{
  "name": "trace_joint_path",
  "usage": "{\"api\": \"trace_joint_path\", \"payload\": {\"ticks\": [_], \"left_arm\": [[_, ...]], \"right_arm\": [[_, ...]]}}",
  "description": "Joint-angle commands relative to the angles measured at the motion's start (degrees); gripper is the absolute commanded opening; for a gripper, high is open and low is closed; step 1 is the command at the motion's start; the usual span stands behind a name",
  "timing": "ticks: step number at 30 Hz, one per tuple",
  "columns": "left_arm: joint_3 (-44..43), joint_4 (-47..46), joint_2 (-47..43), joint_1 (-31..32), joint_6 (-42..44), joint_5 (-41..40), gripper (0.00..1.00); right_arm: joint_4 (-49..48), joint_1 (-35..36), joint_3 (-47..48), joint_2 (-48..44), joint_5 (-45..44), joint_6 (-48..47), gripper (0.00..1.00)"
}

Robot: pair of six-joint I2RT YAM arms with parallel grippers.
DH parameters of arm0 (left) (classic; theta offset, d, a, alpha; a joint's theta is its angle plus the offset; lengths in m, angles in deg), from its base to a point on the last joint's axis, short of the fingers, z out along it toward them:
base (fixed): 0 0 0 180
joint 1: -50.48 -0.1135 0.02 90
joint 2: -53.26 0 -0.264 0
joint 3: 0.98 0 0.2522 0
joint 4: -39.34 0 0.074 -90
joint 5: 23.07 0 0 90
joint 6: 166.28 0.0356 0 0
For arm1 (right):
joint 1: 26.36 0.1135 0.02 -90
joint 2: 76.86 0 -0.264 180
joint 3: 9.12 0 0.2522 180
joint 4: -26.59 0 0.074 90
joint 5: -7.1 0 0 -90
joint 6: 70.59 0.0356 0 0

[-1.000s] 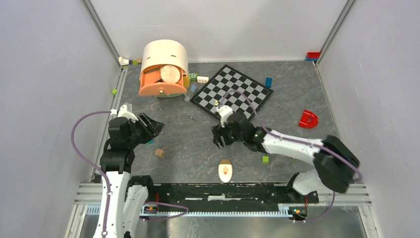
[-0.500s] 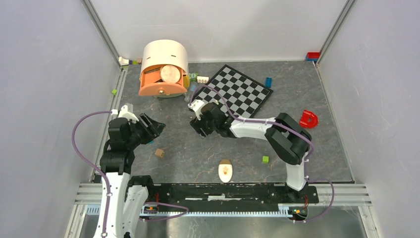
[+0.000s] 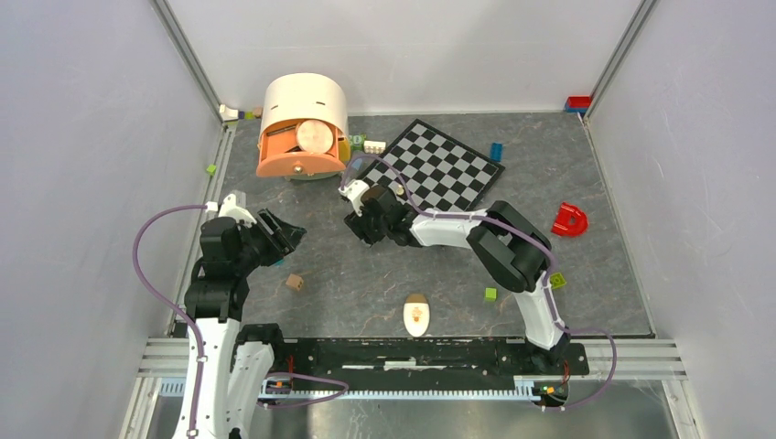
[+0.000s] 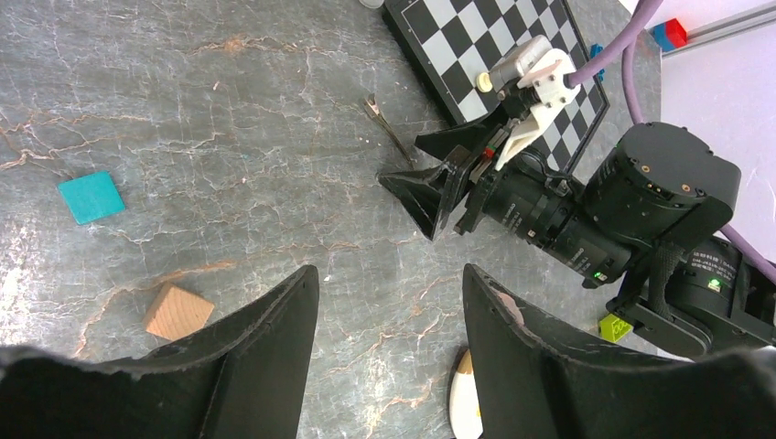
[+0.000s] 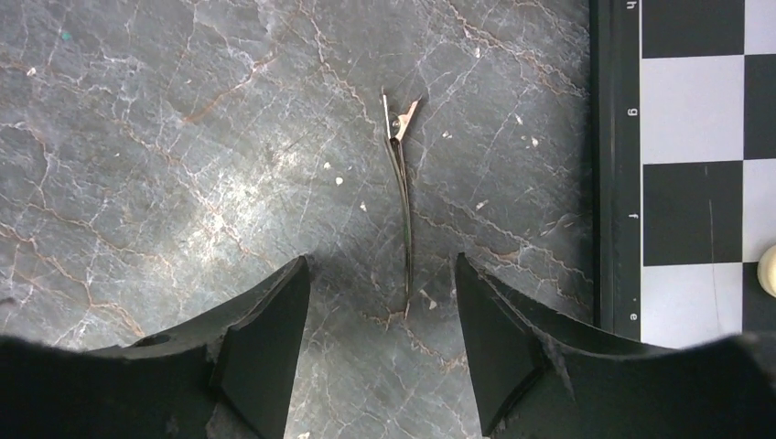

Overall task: Organize the makeup
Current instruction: Pick up the makeup brush from the center of the board.

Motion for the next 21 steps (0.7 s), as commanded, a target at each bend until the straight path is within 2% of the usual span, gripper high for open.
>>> {"api": "trace_joint_path", "payload": {"ticks": [1, 3, 11, 14, 17, 21], "left_arm": [[-0.65, -0.96, -0.61, 0.12, 1.95, 0.61, 0.66], [-0.65, -1.04, -0.59, 0.17, 1.95, 0.52, 0.66], [-0.37, -1.22, -0.8, 0.15, 1.58, 0.52, 0.66], [-0.33, -1.31, -0.93, 0.16, 1.4, 0.58, 0.66], [0.07, -1.74, -0.84, 0.11, 1.15, 1.25, 0.66], [0.47, -2.67, -0.7, 0.13, 1.13, 2.84, 0.66]], "right_arm": [[-0.33, -1.51, 1.58, 2.68, 2.23, 1.1, 0.65], [-0.34, -1.7, 1.65, 3.26, 2.71, 1.32, 0.6], [0.3, -1.69, -0.34, 2.05, 1.64, 1.17, 0.19], [-0.4, -1.67, -2.7, -0.35, 1.8, 1.14, 0.07], [-2.52, -1.6, -6.46, -4.58, 2.38, 1.66, 0.0], [-6.41, -1.41, -13.98, -13.25, 3.74, 3.23, 0.0]]}}
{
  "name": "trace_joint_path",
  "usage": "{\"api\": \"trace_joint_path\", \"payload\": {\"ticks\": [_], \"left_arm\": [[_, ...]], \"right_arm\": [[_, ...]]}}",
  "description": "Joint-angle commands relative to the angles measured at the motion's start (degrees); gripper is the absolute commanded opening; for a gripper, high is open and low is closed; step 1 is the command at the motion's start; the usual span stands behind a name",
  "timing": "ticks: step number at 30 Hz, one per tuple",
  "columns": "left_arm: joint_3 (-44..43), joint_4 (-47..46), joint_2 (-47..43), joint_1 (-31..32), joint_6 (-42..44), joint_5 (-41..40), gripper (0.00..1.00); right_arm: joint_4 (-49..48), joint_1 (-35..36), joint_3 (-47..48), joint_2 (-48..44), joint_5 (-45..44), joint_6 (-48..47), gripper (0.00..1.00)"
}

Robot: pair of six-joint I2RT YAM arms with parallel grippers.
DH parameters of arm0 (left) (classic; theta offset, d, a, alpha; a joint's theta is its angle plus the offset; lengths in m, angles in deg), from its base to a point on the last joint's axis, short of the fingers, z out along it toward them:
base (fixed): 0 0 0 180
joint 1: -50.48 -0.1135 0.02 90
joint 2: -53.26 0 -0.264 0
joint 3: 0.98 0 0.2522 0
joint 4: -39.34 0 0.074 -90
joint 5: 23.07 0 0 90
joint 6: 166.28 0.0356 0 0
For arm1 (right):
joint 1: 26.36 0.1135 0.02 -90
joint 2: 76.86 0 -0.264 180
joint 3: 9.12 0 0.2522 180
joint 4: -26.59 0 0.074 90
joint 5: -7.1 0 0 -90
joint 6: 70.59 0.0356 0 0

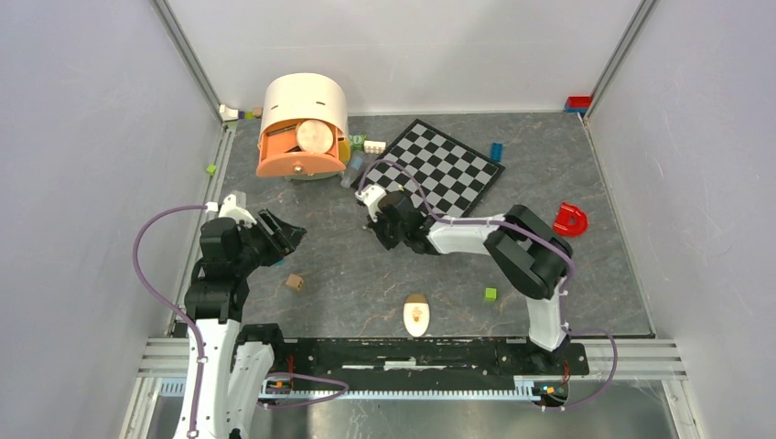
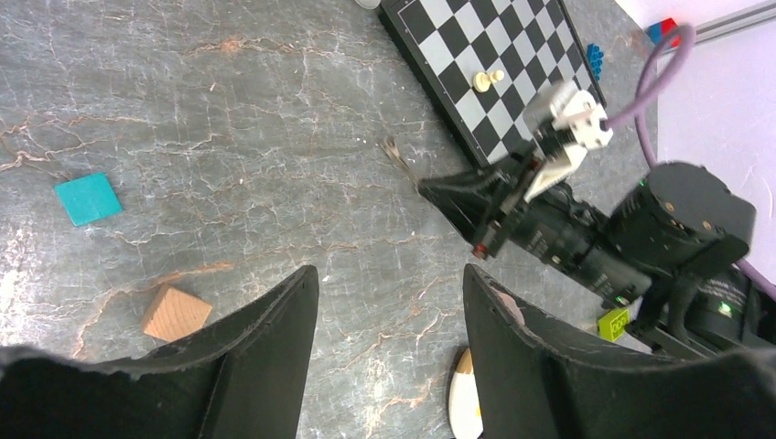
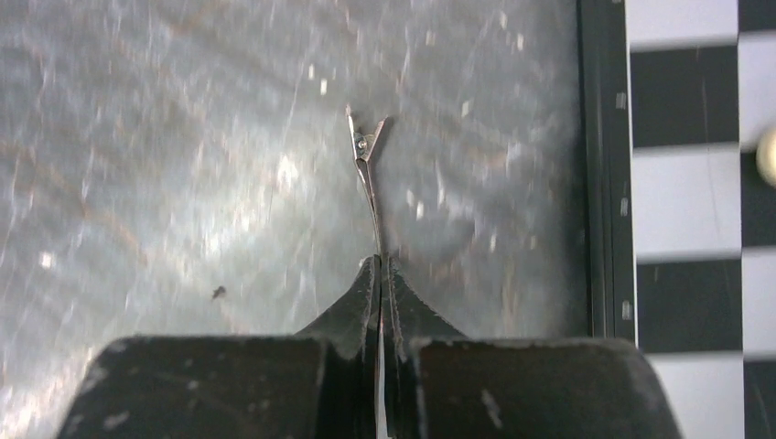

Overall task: Organize the makeup
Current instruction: Pick up the makeup brush from the center of the board.

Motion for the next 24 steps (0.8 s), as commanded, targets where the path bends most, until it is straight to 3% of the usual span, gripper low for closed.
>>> {"api": "trace_joint_path", "payload": {"ticks": [1, 7, 13, 20, 24], "left_arm": [[0.41, -2.87, -0.33, 0.12, 1.08, 3.6, 0.66], [0.4, -5.24, 0.51, 0.33, -0.17, 8.23, 0.68], [1.54, -11.04, 2.23, 2.04, -6.15, 9.8, 0.72], [1.07, -13.75, 4.94, 16.7, -11.24, -0.92, 0.72], [1.16, -15.1, 6.58, 19.67, -13.3, -2.69, 0.69]], "right_arm": [[-2.02, 0.14, -7.25, -10.51, 1.15, 1.91, 0.0], [-4.21, 2.16, -16.14, -23.1, 3.84, 6.35, 0.0], [-3.81, 6.58, -19.05, -31.57, 3.29, 10.77, 0.0], [-0.49, 12.09, -15.68, -35.92, -1.72, 10.04, 0.0], [0.06, 14.16, -14.66, -37.12, -2.24, 9.3, 0.0]]}}
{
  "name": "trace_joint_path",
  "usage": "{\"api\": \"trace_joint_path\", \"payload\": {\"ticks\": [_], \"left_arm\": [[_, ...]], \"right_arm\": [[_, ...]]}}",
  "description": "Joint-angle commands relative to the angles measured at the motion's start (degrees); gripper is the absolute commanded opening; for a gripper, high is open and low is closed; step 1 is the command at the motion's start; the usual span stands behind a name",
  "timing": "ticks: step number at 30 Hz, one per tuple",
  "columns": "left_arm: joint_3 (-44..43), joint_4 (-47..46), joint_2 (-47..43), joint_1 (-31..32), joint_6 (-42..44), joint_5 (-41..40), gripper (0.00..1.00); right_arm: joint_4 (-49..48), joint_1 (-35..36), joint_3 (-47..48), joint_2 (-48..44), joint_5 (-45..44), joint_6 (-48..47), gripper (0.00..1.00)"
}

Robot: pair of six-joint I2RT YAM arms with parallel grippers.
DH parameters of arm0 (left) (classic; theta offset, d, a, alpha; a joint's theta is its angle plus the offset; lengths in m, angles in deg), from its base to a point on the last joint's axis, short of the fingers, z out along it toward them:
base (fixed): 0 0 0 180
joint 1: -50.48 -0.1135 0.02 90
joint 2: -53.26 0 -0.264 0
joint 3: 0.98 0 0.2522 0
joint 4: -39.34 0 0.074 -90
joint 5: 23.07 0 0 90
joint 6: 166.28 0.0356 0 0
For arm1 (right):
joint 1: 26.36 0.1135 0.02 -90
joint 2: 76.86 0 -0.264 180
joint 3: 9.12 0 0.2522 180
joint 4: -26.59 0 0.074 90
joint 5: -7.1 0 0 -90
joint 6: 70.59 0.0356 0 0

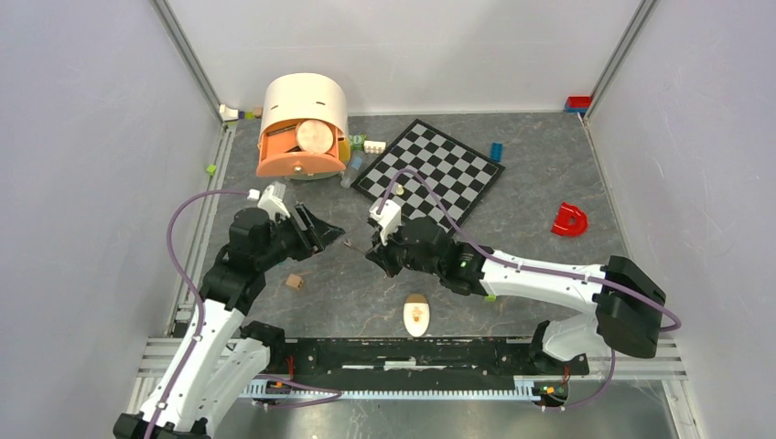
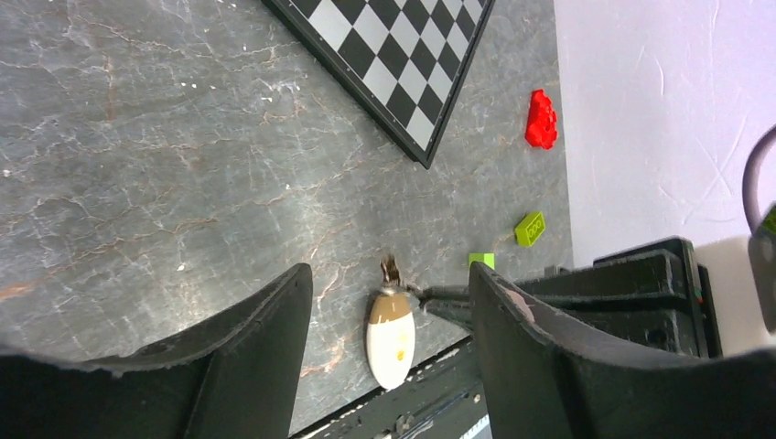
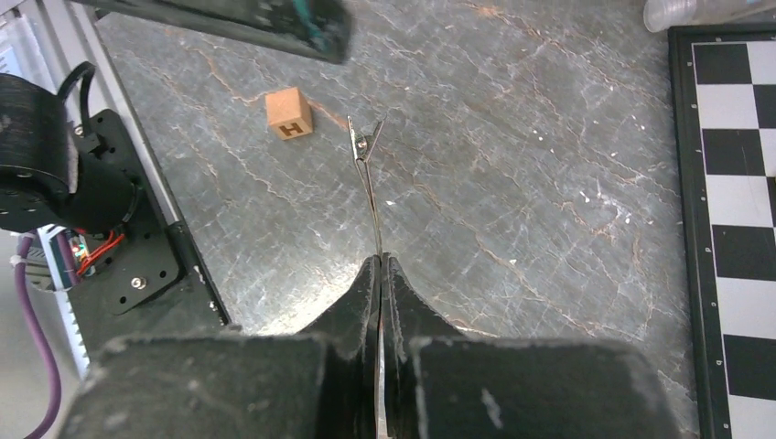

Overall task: Organize the makeup
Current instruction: Pick up the makeup brush from the center of the board.

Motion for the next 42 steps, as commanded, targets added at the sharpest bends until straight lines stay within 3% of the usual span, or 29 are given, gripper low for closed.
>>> {"api": "trace_joint_path", "payload": {"ticks": [1, 9, 19, 27, 36, 42], "left_arm": [[-0.37, -4.28, 1.41, 2.22, -4.54, -4.22, 0.68], [0.7, -6.65, 2.66, 2.54, -4.84, -1.56, 0.57], [2.3, -9.56, 2.44, 3.24, -6.74, -0.27, 0.62], [3.78, -10.94, 2.27, 3.42, -7.83, 0.79, 0.43], [3.84, -11.32, 2.09, 3.54, -8.23, 1.05, 0.4], [3.82, -11.34, 1.88, 3.54, -8.49, 0.9, 0.19]], "right_arm": [[0.57, 2.04, 2.9, -2.9, -2.75, -0.4, 0.0], [-2.56, 2.58, 0.89, -4.81, -5.19, -0.3, 0.0], [-2.99, 2.59, 4.83, -0.53, -3.69, 0.75, 0.0], [-4.23, 2.56, 5.29, 0.14, -4.7, 1.3, 0.0], [-4.43, 2.56, 7.85, 2.81, -4.1, 1.36, 0.0], [-4.31, 2.59, 8.32, 3.3, -4.13, 1.26, 0.0]]}}
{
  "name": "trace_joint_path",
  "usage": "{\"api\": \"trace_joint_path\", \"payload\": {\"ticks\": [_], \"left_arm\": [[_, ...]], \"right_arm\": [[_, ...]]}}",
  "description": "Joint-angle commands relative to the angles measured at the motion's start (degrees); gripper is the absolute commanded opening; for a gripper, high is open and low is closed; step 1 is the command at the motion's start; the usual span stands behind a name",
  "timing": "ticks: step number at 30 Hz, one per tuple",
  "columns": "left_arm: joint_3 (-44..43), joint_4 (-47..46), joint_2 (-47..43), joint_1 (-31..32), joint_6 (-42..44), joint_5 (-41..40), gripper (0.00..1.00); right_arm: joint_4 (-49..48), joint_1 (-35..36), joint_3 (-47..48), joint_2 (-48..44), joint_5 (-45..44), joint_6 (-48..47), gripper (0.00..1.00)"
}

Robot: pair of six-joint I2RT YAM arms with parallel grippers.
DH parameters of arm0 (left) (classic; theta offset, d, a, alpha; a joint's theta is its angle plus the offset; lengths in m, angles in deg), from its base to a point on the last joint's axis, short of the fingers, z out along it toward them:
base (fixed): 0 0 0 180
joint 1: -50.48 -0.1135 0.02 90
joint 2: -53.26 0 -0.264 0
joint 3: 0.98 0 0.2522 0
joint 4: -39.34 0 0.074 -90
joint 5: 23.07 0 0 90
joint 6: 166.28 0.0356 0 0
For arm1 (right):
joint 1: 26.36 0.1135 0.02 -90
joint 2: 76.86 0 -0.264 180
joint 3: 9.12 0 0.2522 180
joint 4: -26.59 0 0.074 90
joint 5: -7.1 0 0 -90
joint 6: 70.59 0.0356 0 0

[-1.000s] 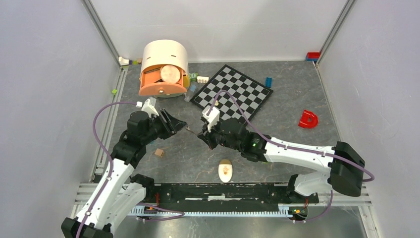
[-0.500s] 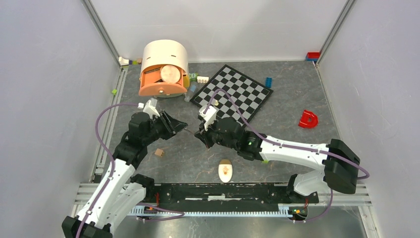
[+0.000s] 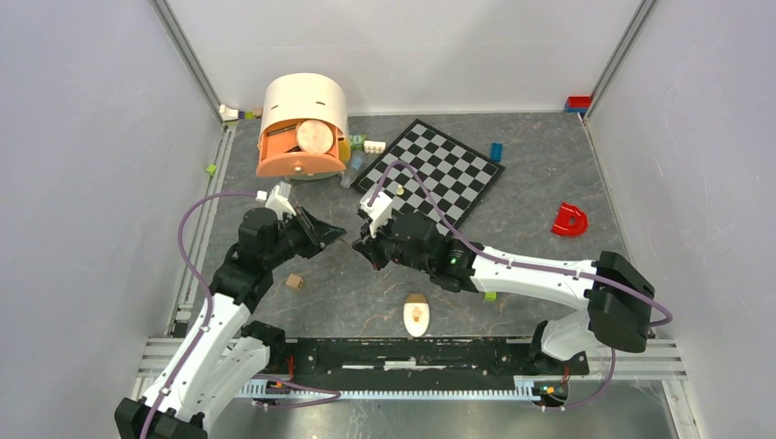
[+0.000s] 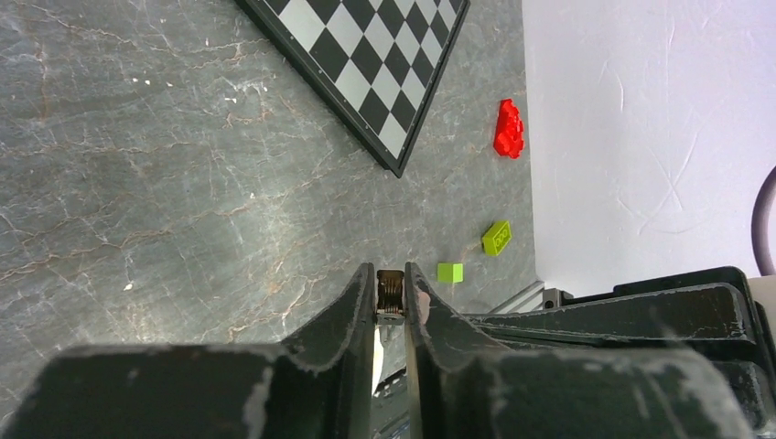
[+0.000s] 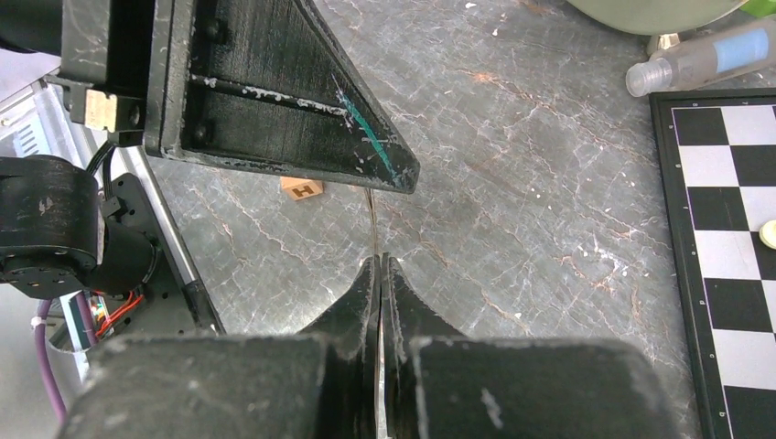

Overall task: Organize the makeup
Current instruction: Pick up the makeup brush from the center of the board, then place the makeup brush in the drawer.

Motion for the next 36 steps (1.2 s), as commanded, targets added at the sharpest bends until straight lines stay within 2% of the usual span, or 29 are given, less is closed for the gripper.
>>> {"api": "trace_joint_path", "payload": {"ticks": [1, 3, 6, 10, 12, 16, 26, 31, 36], "left_arm": [[-0.15, -2.18, -0.84, 0.24, -1.35, 0.8, 0.16], [-0.31, -2.08, -0.87, 0.19, -1.43, 0.45, 0.11], [-1.66, -0.56, -0.5, 0.24, -0.82, -0.99, 0.1], [-8.1, 4.95, 1.78, 0.05, 2.88, -6.75, 0.09], [-12.43, 6.99, 4.2, -0.44, 4.74, -10.1, 0.08], [-22.25, 7.75, 11.14, -3.93, 6.77, -10.41, 0.07], [-40.29, 1.51, 28.23, -21.52, 6.65, -3.34, 0.06], [-43.84, -2.57, 35.25, -26.52, 4.38, -1.12, 0.05], [-42.49, -6.71, 38.63, -28.55, 3.64, -1.27, 0.05]], "right_arm": [[-2.3, 0.18, 2.58, 0.3, -0.28, 0.3, 0.0], [-2.06, 0.18, 2.42, 0.11, -0.41, 0.3, 0.03], [-1.48, 0.18, 2.05, -1.04, -0.63, 0.29, 0.17], [0.05, 0.18, 0.53, -4.93, -2.15, 0.28, 0.41], [0.55, 0.17, -1.58, -7.96, -3.6, 0.36, 0.45], [1.44, 0.18, -6.83, -14.25, -6.06, 1.31, 0.46], [6.1, 0.17, -18.4, -25.61, -11.3, 6.65, 0.47], [7.71, 0.18, -21.34, -28.62, -12.7, 8.18, 0.47], [9.22, 0.18, -22.38, -29.68, -13.71, 8.55, 0.47]]}}
